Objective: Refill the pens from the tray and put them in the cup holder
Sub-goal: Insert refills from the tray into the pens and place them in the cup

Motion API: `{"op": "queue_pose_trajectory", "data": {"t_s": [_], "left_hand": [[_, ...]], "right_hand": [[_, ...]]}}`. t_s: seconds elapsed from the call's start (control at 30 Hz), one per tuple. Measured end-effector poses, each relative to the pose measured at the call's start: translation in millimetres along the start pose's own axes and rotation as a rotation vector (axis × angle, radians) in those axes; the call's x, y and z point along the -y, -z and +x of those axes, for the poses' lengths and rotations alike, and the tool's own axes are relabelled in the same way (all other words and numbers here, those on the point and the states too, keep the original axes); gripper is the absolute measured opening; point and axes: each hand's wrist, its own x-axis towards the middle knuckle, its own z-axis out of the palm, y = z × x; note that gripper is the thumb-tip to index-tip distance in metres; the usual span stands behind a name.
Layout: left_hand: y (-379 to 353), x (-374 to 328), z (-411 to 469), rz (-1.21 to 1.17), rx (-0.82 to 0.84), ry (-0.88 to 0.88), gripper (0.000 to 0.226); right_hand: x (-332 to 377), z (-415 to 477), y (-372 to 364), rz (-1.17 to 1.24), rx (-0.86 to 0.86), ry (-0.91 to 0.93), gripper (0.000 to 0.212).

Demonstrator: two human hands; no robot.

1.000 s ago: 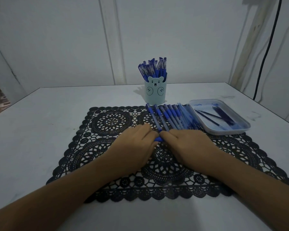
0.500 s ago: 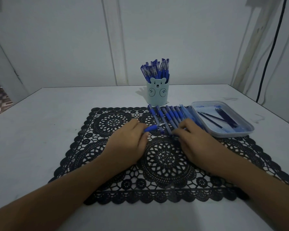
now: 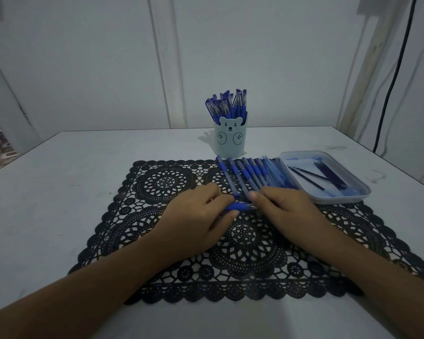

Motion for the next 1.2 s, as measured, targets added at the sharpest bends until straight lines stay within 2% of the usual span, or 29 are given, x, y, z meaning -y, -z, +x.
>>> {"op": "queue_pose_trajectory", "data": {"t_s": [0.17,0.3,0.33,0.43,0.5,0.6,0.63,0.77,0.87,0.97,1.17,1.2], "left_hand": [[4,-2,0,0.030,-0.010,-0.005,0.032],[4,-2,-1,-0.018,-0.031,0.037,0.038],[3,-2,-1,-0.018,-0.035,0.042,0.038],[4,-3,0,-0.010,-0.035,0.039,0.037],[3,-3,1,0.006,-0.030,0.036,0.035],[1,-1,0,-0.003,-0.031,0.056,0.035],[1,-1,0,-0.011,-0.030,0.064,0.035],[1,-2,1,0.006,-0.019,0.052,0.034],[1,-1,0,-0.003,-0.014,0.063,0.034],[0,-1,0,-0.003,-0.006,0.066,0.035],[2,-2,2,0.010,0.020,0.078,0.035],[2,-2,2,0.001,0.017,0.083,0.035]], "right_hand": [[0,-3,1,-0.030,0.000,0.101,0.024],[3,-5,1,0.014,0.029,0.102,0.011],[3,-6,1,0.015,0.030,0.094,0.012],[3,-6,0,-0.038,0.040,0.087,0.043],[1,-4,2,-0.022,0.054,0.062,0.036],[-1,-3,5,0.016,0.098,0.050,0.009],[-1,-3,5,0.040,0.086,0.049,0.007],[4,-2,8,0.022,0.032,0.025,0.032],[2,-1,9,0.041,0.084,0.028,0.008],[2,-2,8,0.115,0.073,0.016,0.021],[3,-1,9,0.077,0.101,0.006,0.012],[3,-2,9,0.107,0.111,0.008,0.018]]}}
